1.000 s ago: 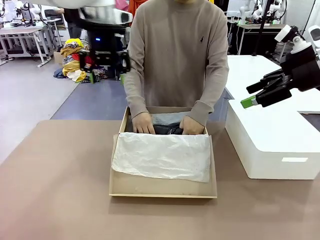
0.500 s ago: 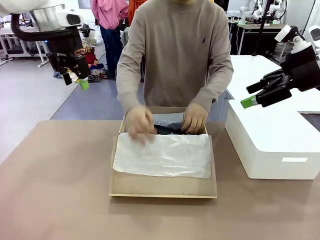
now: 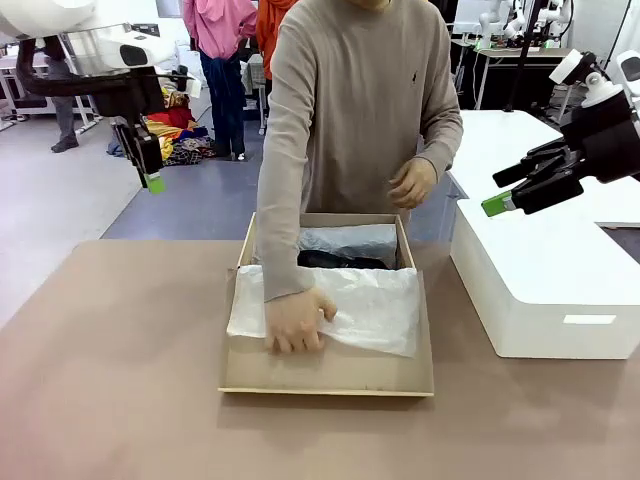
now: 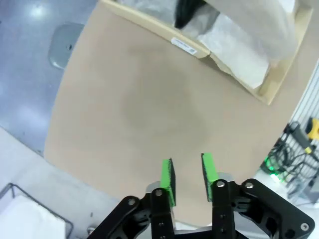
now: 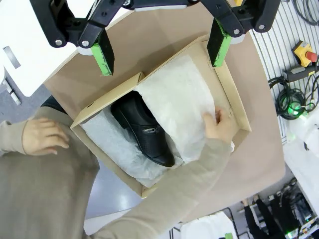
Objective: Pack the shoes into the box.
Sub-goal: Close the Shoes Box.
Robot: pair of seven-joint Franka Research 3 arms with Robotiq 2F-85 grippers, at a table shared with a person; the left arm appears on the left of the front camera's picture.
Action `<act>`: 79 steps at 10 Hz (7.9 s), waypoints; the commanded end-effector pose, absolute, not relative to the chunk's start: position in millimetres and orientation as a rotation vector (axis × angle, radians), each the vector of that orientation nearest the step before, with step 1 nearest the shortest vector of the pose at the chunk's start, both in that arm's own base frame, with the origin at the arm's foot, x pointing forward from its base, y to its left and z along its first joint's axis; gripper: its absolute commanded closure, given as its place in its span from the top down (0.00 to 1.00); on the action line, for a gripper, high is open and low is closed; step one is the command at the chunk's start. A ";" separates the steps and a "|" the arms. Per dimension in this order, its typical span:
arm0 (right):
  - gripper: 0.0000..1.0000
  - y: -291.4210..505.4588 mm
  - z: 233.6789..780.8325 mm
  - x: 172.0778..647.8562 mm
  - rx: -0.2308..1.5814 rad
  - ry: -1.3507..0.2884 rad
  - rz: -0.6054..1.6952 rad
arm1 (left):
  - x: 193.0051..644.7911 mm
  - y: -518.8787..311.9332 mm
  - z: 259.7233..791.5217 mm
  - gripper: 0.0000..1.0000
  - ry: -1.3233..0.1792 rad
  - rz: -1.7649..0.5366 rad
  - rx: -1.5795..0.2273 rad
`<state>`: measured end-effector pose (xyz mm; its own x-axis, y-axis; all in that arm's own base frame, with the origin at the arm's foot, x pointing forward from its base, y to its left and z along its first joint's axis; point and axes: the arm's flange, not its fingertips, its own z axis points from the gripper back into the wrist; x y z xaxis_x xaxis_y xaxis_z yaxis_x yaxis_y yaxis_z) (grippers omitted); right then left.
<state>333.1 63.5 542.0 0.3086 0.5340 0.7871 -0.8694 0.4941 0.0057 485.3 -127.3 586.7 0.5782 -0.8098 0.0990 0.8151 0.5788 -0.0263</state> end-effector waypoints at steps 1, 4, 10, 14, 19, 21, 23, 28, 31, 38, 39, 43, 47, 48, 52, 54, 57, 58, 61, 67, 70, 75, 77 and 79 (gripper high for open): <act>1.00 62.5 542.1 336.8 0.501 -0.839 0.997 | 486.6 -126.8 594.0 0.00 -0.101 -1.104 -0.051; 1.00 62.5 542.1 336.8 0.501 -0.839 0.997 | 484.6 -131.8 588.2 0.00 -0.082 -1.024 -0.061; 1.00 62.5 542.1 336.8 0.501 -0.839 0.997 | 484.8 -128.7 588.0 0.00 -0.082 -1.115 -0.033; 1.00 62.5 542.1 336.8 0.501 -0.839 0.997 | 496.5 -95.9 583.1 0.00 -0.038 -1.356 -0.308; 1.00 62.5 542.1 336.8 0.501 -0.839 0.997 | 507.0 -93.0 552.2 0.00 -0.063 -1.610 -0.399; 1.00 62.5 542.1 336.8 0.501 -0.839 0.997 | 508.1 -95.5 547.2 0.00 -0.082 -1.582 -0.424; 1.00 62.5 542.1 336.8 0.501 -0.839 0.997 | 510.3 -95.5 542.1 0.00 -0.096 -1.527 -0.429; 1.00 62.5 542.1 336.8 0.501 -0.839 0.997 | 511.3 -96.5 541.6 0.00 -0.076 -1.571 -0.410; 1.00 62.5 542.1 336.8 0.501 -0.839 0.997 | 524.4 -94.1 529.0 0.00 -0.105 -1.533 -0.478; 1.00 62.5 542.1 336.8 0.501 -0.839 0.997 | 521.4 -95.8 451.9 0.00 -0.120 -1.505 -0.660; 1.00 62.5 542.1 336.8 0.501 -0.839 0.997 | 521.7 -95.7 444.3 0.00 -0.108 -1.495 -0.668; 1.00 62.5 542.1 336.8 0.501 -0.839 0.997 | 524.3 -97.2 438.4 0.00 -0.068 -1.479 -0.667; 1.00 62.5 542.1 336.8 0.501 -0.839 0.997 | 524.3 -97.2 438.4 0.00 -0.068 -1.479 -0.667; 1.00 62.5 542.1 336.8 0.501 -0.839 0.997 | 525.3 -98.9 436.1 0.00 -0.061 -1.482 -0.671; 1.00 62.5 542.1 336.8 0.501 -0.839 0.997 | 533.6 -103.8 395.8 0.00 -0.112 -1.506 -0.654; 1.00 62.5 542.1 336.8 0.501 -0.839 0.997 | 536.3 -108.1 375.7 0.00 -0.113 -1.513 -0.675; 1.00 62.5 542.1 336.8 0.501 -0.839 0.997 | 538.2 -113.1 349.2 0.00 -0.158 -1.479 -0.734; 1.00 62.5 542.1 336.8 0.501 -0.839 0.997 | 538.1 -116.8 341.3 0.00 -0.154 -1.470 -0.751; 1.00 62.5 542.1 336.8 0.501 -0.839 0.997 | 537.9 -126.8 324.0 0.00 -0.143 -1.454 -0.775; 1.00 62.5 542.1 336.8 0.501 -0.839 0.997 | 535.0 -141.8 302.5 0.00 -0.133 -1.438 -0.823; 1.00 62.5 542.1 336.8 0.501 -0.839 0.997 | 533.6 -145.7 294.0 0.00 -0.132 -1.429 -0.872; 1.00 62.5 542.1 336.8 0.501 -0.839 0.997 | 529.6 -152.3 283.5 0.00 -0.115 -1.415 -1.002; 1.00 62.5 542.1 336.8 0.501 -0.839 0.997 | 529.8 -153.5 283.7 0.00 -0.103 -1.418 -1.045; 1.00 62.5 542.1 336.8 0.501 -0.839 0.997 | 529.0 -154.9 283.6 0.00 -0.072 -1.405 -1.105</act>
<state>333.1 63.4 542.0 0.3085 0.5341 0.7871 -0.8694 0.4940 0.0056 523.7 -156.0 282.1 0.2333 -0.7689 0.5953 0.8090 -0.1862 -0.5575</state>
